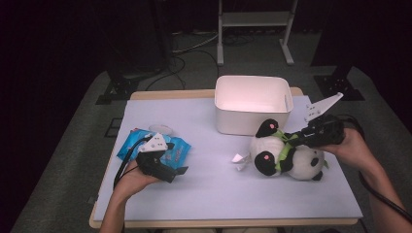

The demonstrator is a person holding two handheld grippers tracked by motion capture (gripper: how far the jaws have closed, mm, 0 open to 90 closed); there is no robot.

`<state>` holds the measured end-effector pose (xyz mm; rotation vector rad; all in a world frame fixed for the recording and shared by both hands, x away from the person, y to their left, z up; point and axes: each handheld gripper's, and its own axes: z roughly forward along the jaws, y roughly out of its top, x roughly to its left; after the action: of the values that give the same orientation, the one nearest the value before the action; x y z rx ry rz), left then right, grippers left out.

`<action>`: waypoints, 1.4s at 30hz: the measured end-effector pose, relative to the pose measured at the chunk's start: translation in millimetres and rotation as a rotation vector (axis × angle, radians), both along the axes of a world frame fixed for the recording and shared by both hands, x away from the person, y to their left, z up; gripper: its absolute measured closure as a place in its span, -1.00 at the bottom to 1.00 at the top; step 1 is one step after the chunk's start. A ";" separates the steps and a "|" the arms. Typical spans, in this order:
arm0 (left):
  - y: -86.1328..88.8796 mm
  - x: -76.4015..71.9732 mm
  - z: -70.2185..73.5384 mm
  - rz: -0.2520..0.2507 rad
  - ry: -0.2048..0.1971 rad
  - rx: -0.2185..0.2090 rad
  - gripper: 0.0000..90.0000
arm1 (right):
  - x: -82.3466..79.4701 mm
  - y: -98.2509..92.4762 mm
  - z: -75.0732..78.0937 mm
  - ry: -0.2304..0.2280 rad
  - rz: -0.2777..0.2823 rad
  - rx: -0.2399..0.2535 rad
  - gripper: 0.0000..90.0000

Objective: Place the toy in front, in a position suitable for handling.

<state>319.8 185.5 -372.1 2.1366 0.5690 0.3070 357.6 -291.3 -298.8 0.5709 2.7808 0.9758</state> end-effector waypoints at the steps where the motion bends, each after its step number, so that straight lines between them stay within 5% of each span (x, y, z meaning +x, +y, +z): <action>1: 0.0 0.0 0.0 0.000 0.000 0.000 -0.90 | 0.0 0.0 0.0 0.000 0.000 0.000 0.68; 6: 0.1 -0.6 0.2 0.000 0.004 -0.003 -0.90 | 1.8 32.2 10.5 -0.003 0.094 0.005 0.68; 19: 3.0 -0.4 1.1 -0.003 0.003 -0.005 -0.90 | 5.9 86.9 14.5 -0.003 0.197 -0.010 0.68; 26: 4.7 1.2 -2.5 0.008 0.015 -0.007 -0.90 | 11.9 114.7 -7.8 0.039 0.235 -0.008 0.66; 29: 6.0 1.6 -2.6 0.011 0.014 -0.008 -0.90 | 13.7 118.4 -17.1 0.067 0.238 -0.001 0.63; 34: 10.3 3.2 -2.7 0.022 0.013 -0.006 -0.90 | 16.7 115.3 -23.4 0.070 0.195 0.031 0.30; 38: 13.8 4.5 -2.8 0.034 0.016 -0.007 -0.90 | 14.4 102.8 -23.7 0.067 0.161 0.065 0.02; 42: 16.5 7.1 -3.0 0.020 0.027 0.010 -0.90 | 8.2 79.0 -25.5 0.051 0.117 0.102 -0.04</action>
<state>326.9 202.0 -375.1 2.1491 0.6056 0.2931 365.8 -212.3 -324.3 0.4562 2.8501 1.1485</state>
